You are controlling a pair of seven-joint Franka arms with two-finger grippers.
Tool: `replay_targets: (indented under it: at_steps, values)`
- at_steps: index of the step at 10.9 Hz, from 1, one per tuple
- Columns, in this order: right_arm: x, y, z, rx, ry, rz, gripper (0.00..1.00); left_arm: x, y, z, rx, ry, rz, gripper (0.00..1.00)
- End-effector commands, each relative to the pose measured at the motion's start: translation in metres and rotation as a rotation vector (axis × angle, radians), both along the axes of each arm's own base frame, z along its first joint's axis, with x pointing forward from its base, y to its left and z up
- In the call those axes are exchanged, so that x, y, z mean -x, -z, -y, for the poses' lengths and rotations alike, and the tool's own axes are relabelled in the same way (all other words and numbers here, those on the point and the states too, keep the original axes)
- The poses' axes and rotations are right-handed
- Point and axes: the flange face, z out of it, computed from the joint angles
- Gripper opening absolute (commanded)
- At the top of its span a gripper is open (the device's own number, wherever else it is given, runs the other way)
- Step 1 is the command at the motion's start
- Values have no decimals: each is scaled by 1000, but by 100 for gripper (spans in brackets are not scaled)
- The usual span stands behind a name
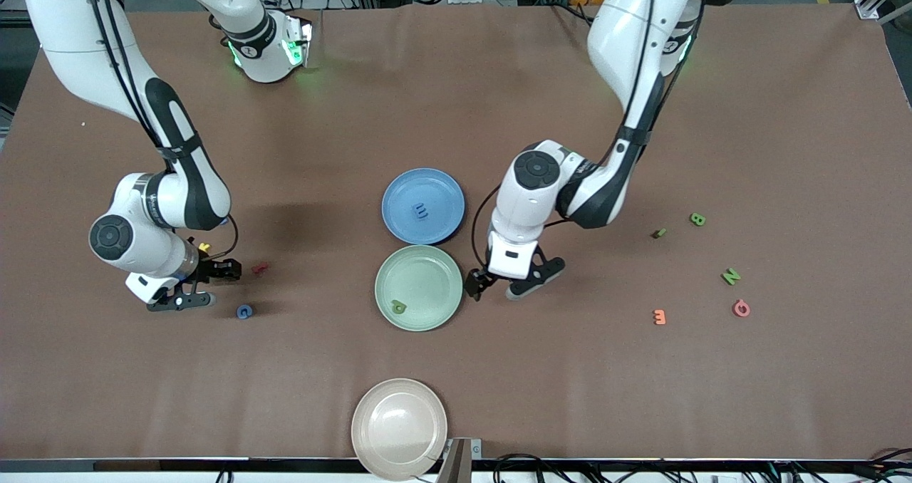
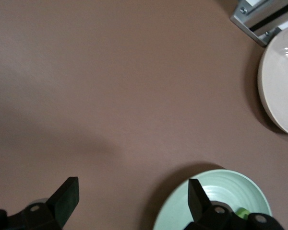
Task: Sort letters by color into matching plates
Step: 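Release green d on the green plate while the right gripper returns, then grasp blue x with the right gripper while the left gripper grasps green u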
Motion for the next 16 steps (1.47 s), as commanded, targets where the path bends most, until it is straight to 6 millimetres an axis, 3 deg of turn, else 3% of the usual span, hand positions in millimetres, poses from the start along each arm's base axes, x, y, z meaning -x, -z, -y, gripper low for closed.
replay_targets:
  at_steps: [1,3,6,10,11,13,15,16]
  values:
    - [9,10,2,-6,26,-25,73,-7,-31,-49,-135,108,-88,100]
    - [13,10,-5,-6,37,-37,73,-15,-32,-109,-221,231,-197,100]
    - [14,15,-3,-4,42,-40,67,0,-24,-182,-263,371,-257,100]
    - [16,16,3,-4,50,-48,52,48,-5,-252,-263,487,-164,100]
    - [16,17,3,-3,51,-49,49,49,-1,-269,-279,563,-169,100]
    - [16,17,2,-3,48,-51,34,49,11,-285,-294,636,-189,100]
    - [16,17,3,-3,50,-51,19,49,19,-307,-282,580,-216,100]
    - [16,17,2,-4,50,-51,11,52,25,-317,-250,459,-241,100]
